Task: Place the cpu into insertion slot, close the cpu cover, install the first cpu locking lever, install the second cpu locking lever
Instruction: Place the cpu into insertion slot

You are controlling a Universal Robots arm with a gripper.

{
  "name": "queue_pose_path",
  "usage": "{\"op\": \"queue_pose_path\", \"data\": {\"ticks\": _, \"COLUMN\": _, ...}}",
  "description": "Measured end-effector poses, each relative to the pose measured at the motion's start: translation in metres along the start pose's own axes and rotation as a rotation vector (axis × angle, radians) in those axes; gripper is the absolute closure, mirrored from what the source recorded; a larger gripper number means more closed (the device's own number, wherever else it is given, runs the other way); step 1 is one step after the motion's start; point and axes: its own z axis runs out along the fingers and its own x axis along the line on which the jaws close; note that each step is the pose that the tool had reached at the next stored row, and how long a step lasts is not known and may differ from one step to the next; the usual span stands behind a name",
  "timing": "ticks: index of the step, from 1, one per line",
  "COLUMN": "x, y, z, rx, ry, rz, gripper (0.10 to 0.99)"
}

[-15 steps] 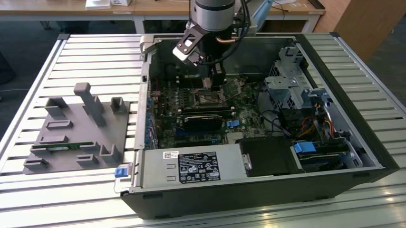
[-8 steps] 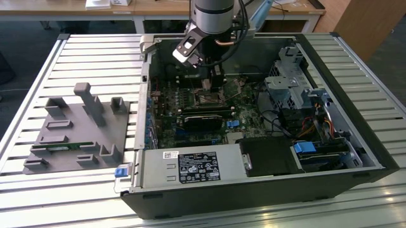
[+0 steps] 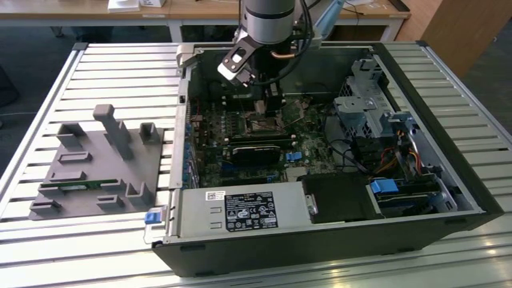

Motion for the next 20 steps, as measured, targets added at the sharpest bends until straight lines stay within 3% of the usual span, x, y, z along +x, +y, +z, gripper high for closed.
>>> {"op": "queue_pose_path", "data": {"ticks": 8, "x": -0.0001, "y": -0.0005, "z": 0.0033, "rx": 0.000, "ry": 0.0000, "rz": 0.000, "gripper": 0.549}}
{"op": "queue_pose_path", "data": {"ticks": 20, "x": 0.0001, "y": -0.0035, "z": 0.0196, "rx": 0.000, "ry": -0.0003, "rz": 0.000, "gripper": 0.549}}
